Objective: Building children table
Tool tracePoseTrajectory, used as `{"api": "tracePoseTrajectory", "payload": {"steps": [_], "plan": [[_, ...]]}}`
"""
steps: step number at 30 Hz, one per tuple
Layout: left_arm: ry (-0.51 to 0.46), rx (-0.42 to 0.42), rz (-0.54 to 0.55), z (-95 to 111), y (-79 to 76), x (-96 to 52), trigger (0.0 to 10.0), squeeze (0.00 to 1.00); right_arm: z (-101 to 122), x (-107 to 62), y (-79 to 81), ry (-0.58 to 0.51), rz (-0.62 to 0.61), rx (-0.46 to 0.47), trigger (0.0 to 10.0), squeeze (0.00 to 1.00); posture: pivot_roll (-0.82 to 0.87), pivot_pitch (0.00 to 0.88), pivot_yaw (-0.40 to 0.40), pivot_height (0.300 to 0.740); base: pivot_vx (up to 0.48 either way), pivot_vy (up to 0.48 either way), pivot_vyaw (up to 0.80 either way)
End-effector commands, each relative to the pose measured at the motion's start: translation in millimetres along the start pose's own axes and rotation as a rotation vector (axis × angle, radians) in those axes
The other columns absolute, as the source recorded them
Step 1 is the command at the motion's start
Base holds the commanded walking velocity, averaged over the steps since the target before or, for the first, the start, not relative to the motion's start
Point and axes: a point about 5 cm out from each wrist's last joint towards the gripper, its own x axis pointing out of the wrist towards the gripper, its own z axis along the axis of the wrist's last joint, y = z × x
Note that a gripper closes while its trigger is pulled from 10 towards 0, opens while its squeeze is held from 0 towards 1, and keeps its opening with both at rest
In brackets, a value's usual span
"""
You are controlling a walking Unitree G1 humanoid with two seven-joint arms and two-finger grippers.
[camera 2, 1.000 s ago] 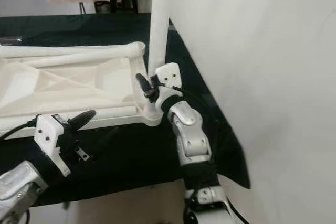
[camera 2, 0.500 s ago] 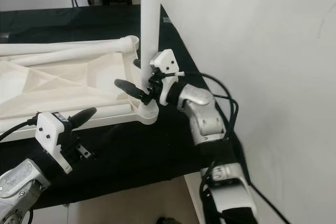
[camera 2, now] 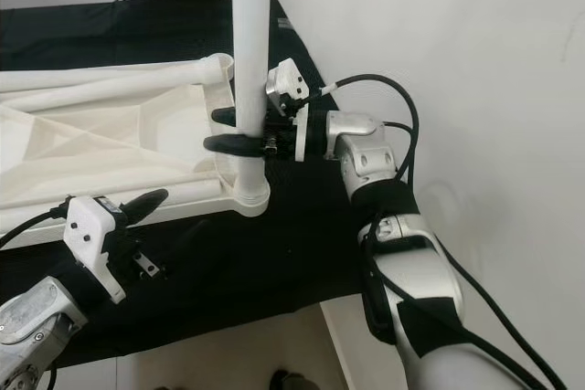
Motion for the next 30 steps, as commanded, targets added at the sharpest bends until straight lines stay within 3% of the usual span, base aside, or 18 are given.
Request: {"api": "tracePoseTrajectory", "payload": {"steps": [1, 5, 7, 8, 9, 10, 11, 12, 13, 14, 15, 17, 24, 25, 26, 27, 28, 30], "plan": [[0.011, 0.016, -0.007, 1.9, -1.1, -2.5, 10.0, 0.00, -8.1, 2.9, 3.5, 0.025, 0.053, 0.021, 0.0, 0.00, 0.15, 0.200, -0.092, 0.740, 0.000, 0.000, 0.00], [0.008, 0.017, -0.009, 2.4, -1.3, -2.0, 10.0, 0.00, -23.9, -1.2, 3.7, 0.075, -0.002, 0.023, 0.0, 0.00, 0.14, 0.196, -0.093, 0.740, 0.000, 0.000, 0.00], [0.007, 0.017, -0.010, 2.4, -1.2, -1.9, 10.0, 0.00, -37.5, -4.1, 1.3, 0.124, -0.121, 0.038, 0.0, 0.00, 0.13, 0.195, -0.094, 0.740, 0.000, 0.000, 0.00], [0.006, 0.018, -0.011, 2.6, -0.8, -2.0, 10.0, 0.00, -50.0, -6.7, -0.7, 0.174, -0.248, 0.049, 0.0, 0.00, 0.12, 0.198, -0.098, 0.740, 0.000, 0.000, 0.00], [0.006, 0.018, -0.011, 2.6, -0.8, -2.0, 10.0, 0.00, -50.0, -6.7, -0.7, 0.174, -0.248, 0.049, 0.0, 0.00, 0.12, 0.198, -0.098, 0.740, 0.000, 0.000, 0.00], [0.006, 0.018, -0.010, 3.1, 0.1, -2.5, 10.0, 0.00, -71.7, -13.5, -5.3, 0.223, -0.587, 0.128, 0.0, 0.00, 0.12, 0.204, -0.099, 0.740, 0.000, 0.000, 0.00], [0.006, 0.018, -0.010, 3.1, 0.1, -2.5, 10.0, 0.00, -71.7, -13.5, -5.3, 0.223, -0.587, 0.128, 0.0, 0.00, 0.12, 0.204, -0.099, 0.740, 0.000, 0.000, 0.00], [0.007, 0.018, -0.010, 3.7, 1.2, -3.2, 10.0, 0.00, -89.3, -21.8, -1.4, 0.222, -0.909, 0.228, 0.0, 0.00, 0.12, 0.216, -0.083, 0.740, 0.000, 0.000, 0.00], [0.011, 0.016, -0.014, 3.6, 1.5, -3.8, 10.0, 0.00, -102.1, -16.6, 16.6, 0.248, -0.996, 0.283, 0.0, 0.00, 0.11, 0.220, -0.072, 0.740, 0.000, 0.000, 0.00], [0.011, 0.016, -0.014, 3.6, 1.5, -3.8, 10.0, 0.00, -102.1, -16.6, 16.6, 0.248, -0.996, 0.283, 0.0, 0.00, 0.11, 0.220, -0.072, 0.740, 0.000, 0.000, 0.00], [0.015, 0.014, -0.018, 3.5, 1.6, -4.1, 10.0, 0.00, -107.1, -12.5, 30.1, 0.255, -1.022, 0.314, 0.0, 0.00, 0.11, 0.220, -0.072, 0.740, 0.000, 0.000, 0.00], [0.012, 0.010, -0.029, 3.8, 0.5, -0.9, 10.0, 0.00, -95.1, 14.0, 40.1, 0.228, -0.938, 0.260, 0.0, 0.00, 0.11, 0.210, -0.068, 0.740, 0.000, 0.000, 0.00], [0.005, 0.005, -0.033, 3.6, -2.5, 1.7, 10.0, 0.00, -88.4, 25.6, 33.1, 0.228, -0.958, 0.212, 0.0, 0.00, 0.11, 0.210, -0.081, 0.740, 0.000, 0.000, 0.00], [0.004, 0.005, -0.031, 3.6, -2.5, 1.2, 10.0, 0.00, -85.3, 25.3, 32.8, 0.254, -0.972, 0.185, 7.3, 0.00, 0.11, 0.210, -0.085, 0.740, 0.000, 0.000, 0.00], [0.004, 0.005, -0.028, 3.7, -1.8, 0.7, 10.0, 0.00, -80.0, 26.2, 32.5, 0.247, -0.945, 0.168, 10.0, 0.09, 0.11, 0.210, -0.085, 0.740, 0.000, 0.000, 0.00], [0.004, 0.005, -0.028, 3.7, -1.8, 0.7, 10.0, 0.00, -80.0, 26.2, 32.5, 0.247, -0.945, 0.168, 10.0, 0.09, 0.11, 0.210, -0.085, 0.740, 0.000, 0.000, 0.00], [0.003, 0.006, -0.026, 3.9, -1.1, 0.8, 10.0, 0.00, -73.5, 26.2, 30.1, 0.220, -0.911, 0.154, 10.0, 1.00, 0.11, 0.212, -0.085, 0.740, 0.000, 0.000, 0.00], [0.002, 0.006, -0.027, 4.5, -0.9, 1.4, 10.0, 0.00, -61.2, 26.3, 27.5, 0.155, -0.853, 0.149, 10.0, 1.00, 0.11, 0.212, -0.085, 0.740, 0.000, 0.000, 0.00]]}}
